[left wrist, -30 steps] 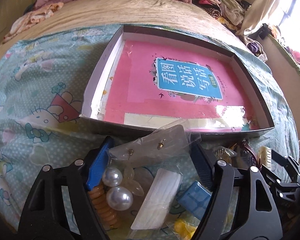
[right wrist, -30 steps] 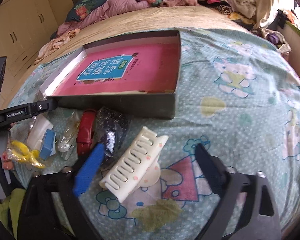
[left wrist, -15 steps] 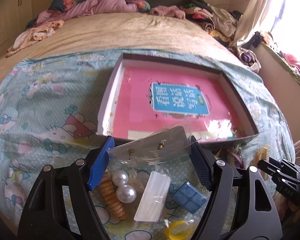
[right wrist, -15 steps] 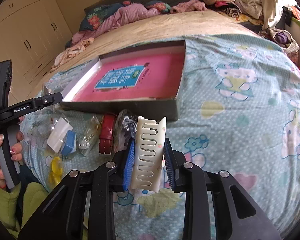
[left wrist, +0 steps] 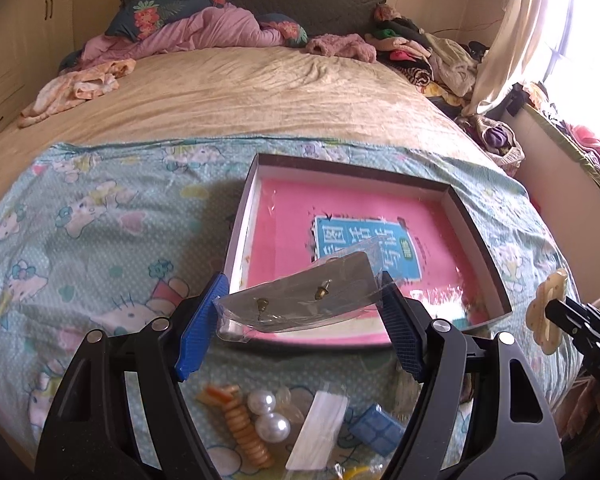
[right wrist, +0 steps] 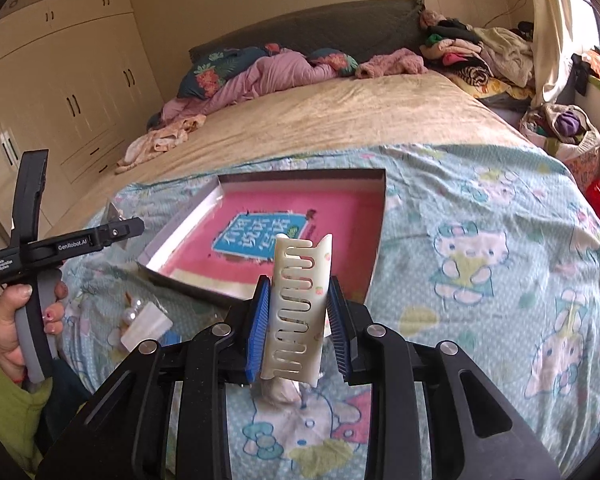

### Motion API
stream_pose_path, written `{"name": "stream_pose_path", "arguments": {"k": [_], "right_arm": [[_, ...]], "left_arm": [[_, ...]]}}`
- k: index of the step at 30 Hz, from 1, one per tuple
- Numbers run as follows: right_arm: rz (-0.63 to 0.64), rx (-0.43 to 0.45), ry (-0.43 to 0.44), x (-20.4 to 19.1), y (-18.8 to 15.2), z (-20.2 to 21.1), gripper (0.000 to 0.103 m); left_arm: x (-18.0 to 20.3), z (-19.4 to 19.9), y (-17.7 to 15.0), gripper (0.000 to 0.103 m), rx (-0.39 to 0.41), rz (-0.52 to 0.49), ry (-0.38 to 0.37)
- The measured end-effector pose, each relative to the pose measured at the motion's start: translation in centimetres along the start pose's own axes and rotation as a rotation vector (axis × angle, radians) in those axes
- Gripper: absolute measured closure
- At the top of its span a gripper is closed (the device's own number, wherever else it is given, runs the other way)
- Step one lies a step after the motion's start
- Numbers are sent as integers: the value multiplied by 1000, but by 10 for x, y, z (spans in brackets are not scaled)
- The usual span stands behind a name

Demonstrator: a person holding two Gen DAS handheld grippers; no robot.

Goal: Organize jewelry
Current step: 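Lower the clip into the pink box with the right tool while the left tool drops the earring bag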

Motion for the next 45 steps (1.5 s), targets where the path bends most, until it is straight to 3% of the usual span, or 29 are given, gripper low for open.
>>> {"name": "stream_pose_path", "arguments": {"k": [13,22,34,37,39,45], "right_arm": [[32,16,10,-5,21,-45,76],[15,-50,-29,9,6,-88,76],[-29,-100,-72,25,-15,-102,75],[-36,-103,-73,26,-16,-101,70],[-47,-100,-72,27,-16,-99,56],[-64,-72,-70,27,-12,-81,43]], "left_arm": [[6,-35,3,36,-27,-11,-15],[8,-64,-13,36,-75,-36,-15],[10,-79,-26,36,-108,-53,-21],[8,-81,-27,36,-114,-49,-21],[8,-82,-28,36,-116,-48,-20],[10,-82,-30,34,-117,-59,-15]]}}
Point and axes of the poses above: each gripper's, at about its wrist camera, not at the fingertips, and z roughly against the way its jaws point, x to its right, y to its top, the point moved 6 cm from there along -z, roughly the way its jaws point, and after that the axes turned 14 degrees about x, right-handed, at the moved point
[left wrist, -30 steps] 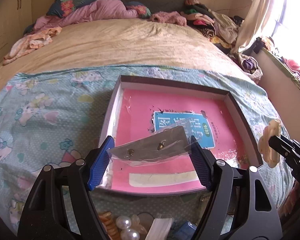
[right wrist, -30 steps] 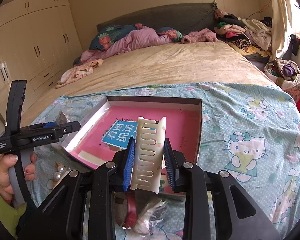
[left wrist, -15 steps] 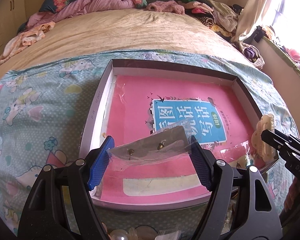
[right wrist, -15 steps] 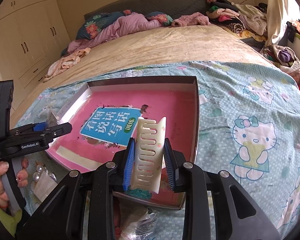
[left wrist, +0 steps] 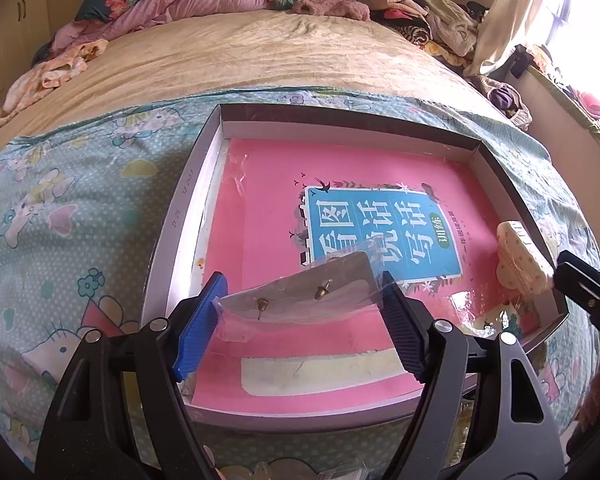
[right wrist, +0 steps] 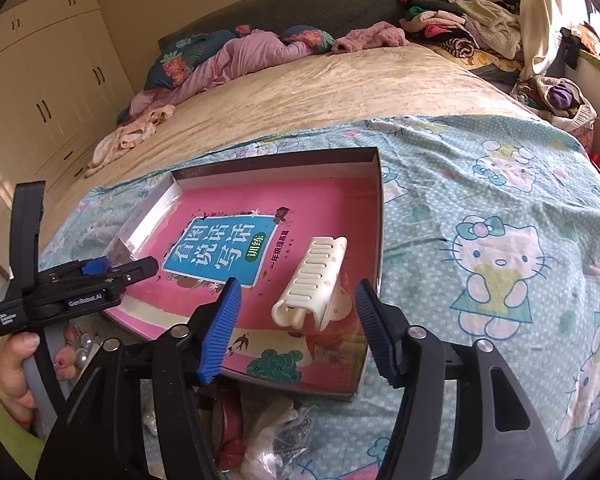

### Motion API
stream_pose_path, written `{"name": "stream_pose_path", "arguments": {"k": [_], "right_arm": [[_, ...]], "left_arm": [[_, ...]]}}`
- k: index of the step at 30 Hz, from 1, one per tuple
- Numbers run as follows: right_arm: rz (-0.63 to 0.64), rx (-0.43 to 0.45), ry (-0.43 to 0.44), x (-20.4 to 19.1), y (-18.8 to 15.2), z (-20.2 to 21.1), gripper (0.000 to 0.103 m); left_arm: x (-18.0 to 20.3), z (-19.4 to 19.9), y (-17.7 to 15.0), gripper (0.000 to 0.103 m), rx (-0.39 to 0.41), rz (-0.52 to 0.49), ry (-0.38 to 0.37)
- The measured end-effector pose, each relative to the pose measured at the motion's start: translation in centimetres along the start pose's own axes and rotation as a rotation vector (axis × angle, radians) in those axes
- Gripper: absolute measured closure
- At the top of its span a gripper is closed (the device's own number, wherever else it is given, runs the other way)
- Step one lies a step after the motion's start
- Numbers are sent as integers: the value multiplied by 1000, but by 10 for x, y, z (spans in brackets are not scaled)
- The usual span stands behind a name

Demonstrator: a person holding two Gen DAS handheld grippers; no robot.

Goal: Organize jewelry
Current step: 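Lower the clip into the pink box with the right tool while the left tool drops the earring bag, then lift both open tools out of the box toward the remaining jewelry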

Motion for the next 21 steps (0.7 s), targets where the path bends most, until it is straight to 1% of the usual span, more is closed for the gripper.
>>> {"name": "stream_pose_path", "arguments": {"k": [1,2,10,11,12,16,18,21], "right_arm": [[-3,2,-1,1,0,3,43],[-8,3,-2,1,0,5,41],[-18,23,-4,4,7,26,38],[-18,27,-3,3,8,29,36],[-18,33,-2,3,10,31,34],[-12,62,4,0,17,45,31],[-10,73,8,-2,20,51,27],[-3,92,15,-6,25,60,25]], "left_arm": [[0,0,0,29,-3,2,0],[0,0,-1,28,-5,3,-2],[-1,10,1,19,6,14,7],[-1,14,3,18,13,15,6],[-1,17,5,17,20,18,4],[-2,33,13,15,47,34,-2],[-2,43,17,12,61,44,-8],[-3,58,23,12,85,53,-9]]}}
Point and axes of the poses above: each gripper's, at about its wrist camera, not at the fingertips, and z roughly against the way its jaws point, x to its right, y to its top, the point moved 6 cm from there along -z, roughly the way its jaws point, and after that the axes turned 14 degrees about x, right-handed, at the moved point
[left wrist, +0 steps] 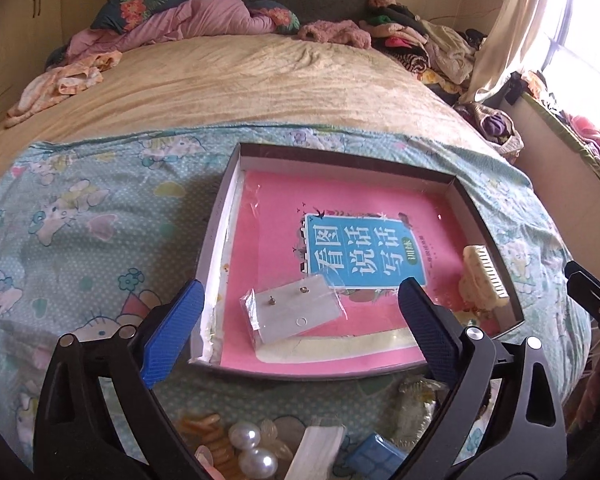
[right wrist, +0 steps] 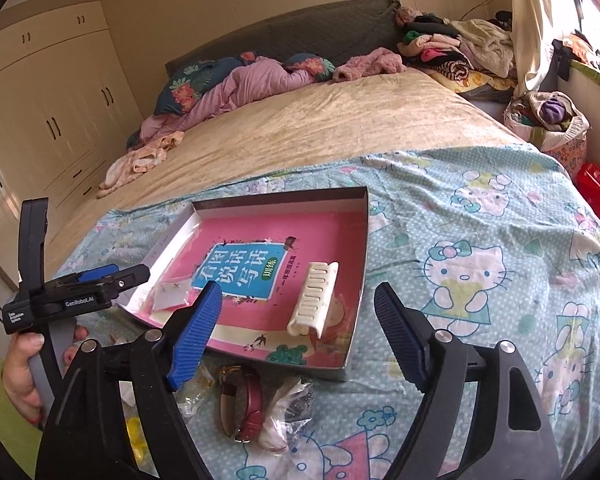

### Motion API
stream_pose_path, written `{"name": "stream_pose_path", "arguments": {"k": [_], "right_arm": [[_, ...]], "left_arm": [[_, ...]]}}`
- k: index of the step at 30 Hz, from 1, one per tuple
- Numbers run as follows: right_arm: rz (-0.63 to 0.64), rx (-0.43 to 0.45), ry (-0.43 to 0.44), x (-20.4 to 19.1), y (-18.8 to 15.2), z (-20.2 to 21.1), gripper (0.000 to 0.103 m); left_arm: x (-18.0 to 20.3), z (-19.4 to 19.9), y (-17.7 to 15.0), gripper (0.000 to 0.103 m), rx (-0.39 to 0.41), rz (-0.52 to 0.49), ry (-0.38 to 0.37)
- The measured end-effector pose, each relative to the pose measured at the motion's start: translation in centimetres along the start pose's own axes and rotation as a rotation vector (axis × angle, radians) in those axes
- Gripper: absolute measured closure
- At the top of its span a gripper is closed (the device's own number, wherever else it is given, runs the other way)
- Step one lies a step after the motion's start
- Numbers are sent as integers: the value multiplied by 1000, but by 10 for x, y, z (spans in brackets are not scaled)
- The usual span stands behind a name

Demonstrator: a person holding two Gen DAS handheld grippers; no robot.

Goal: Organize jewelry
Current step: 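Lift both open tools out of the box toward the remaining jewelry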

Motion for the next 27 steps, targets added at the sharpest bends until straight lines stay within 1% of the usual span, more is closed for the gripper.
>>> {"name": "stream_pose_path", "arguments": {"k": [1,6,13,17,27], "right_arm": [[3,8,4,-2,2,4,25],[12,30,18,-10,9,17,21],[30,47,38,-22,13,34,21],[41,51,48,-29,14,41,21],[60,54,71,-41,13,59,21]], "left_arm": [[0,6,2,10,11,3,0],[0,27,9,10,45,16,-3],[0,57,12,10,85,17,-4],[1,76,9,10,104,9,-4],[1,106,-2,10,131,3,-2]]}}
Point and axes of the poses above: each gripper's, at about its wrist camera, not at the fingertips, and z roughly against the way its jaws point, x to its right, y to its top, the point moved 6 cm from there along -z, roughly the way its jaws point, and after that the axes turned 14 degrees about x, right-handed, at the moved point
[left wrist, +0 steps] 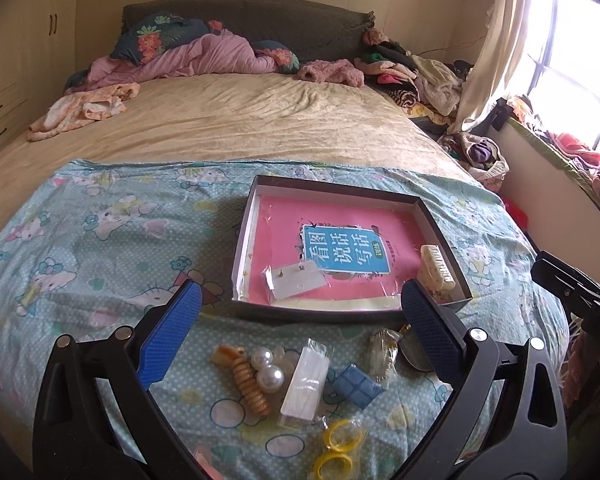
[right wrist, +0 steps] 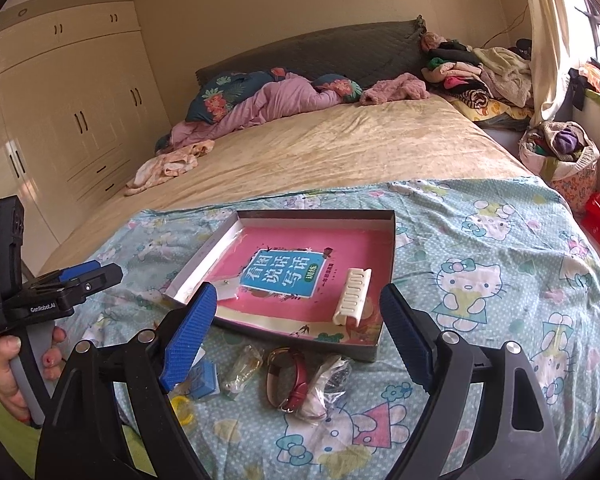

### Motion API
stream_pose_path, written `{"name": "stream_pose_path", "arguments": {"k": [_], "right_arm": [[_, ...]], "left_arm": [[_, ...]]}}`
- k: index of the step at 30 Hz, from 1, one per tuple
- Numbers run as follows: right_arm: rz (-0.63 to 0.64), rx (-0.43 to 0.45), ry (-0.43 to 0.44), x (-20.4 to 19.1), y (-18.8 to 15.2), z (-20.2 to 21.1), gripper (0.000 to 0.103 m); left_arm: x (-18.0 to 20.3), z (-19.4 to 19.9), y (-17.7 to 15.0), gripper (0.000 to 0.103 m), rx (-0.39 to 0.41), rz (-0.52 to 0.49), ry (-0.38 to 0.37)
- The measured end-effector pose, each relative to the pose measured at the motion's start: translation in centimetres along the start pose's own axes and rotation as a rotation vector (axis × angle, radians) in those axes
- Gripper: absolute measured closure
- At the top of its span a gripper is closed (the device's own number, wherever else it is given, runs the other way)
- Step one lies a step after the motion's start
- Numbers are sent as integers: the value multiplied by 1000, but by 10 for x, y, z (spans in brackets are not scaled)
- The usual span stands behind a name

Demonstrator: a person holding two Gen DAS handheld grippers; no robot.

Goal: Organize jewelry
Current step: 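Lift both open tools out of the box toward the remaining jewelry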

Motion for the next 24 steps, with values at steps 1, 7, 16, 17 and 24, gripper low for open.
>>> {"name": "stream_pose_path", "arguments": {"k": [1,7,16,17,24], "right_arm": [[2,-1,2,-1,-1,2,21],[9,-17,12,-7,-8,8,21],[13,-46,23,-10,-22,14,21],[12,-50,23,-9,-23,14,21],[7,-83,25,-7,-35,15,21]], "left_arm": [[0,3,-1,10,1,-3,1],[1,16,-10,10,0,-13,2],[3,27,-31,10,-19,-21,9],[5,28,-35,10,-24,-27,7],[13,28,-61,10,-74,-49,-9]]}}
Point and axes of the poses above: each gripper's, at about its wrist camera, not at the fingertips, and z roughly against the way its jaws point, x to its right, y to its top, the point moved 6 cm from there along -z, roughly the way its jaws point, and after that the axes turned 14 degrees about x, right-handed, at the moved point
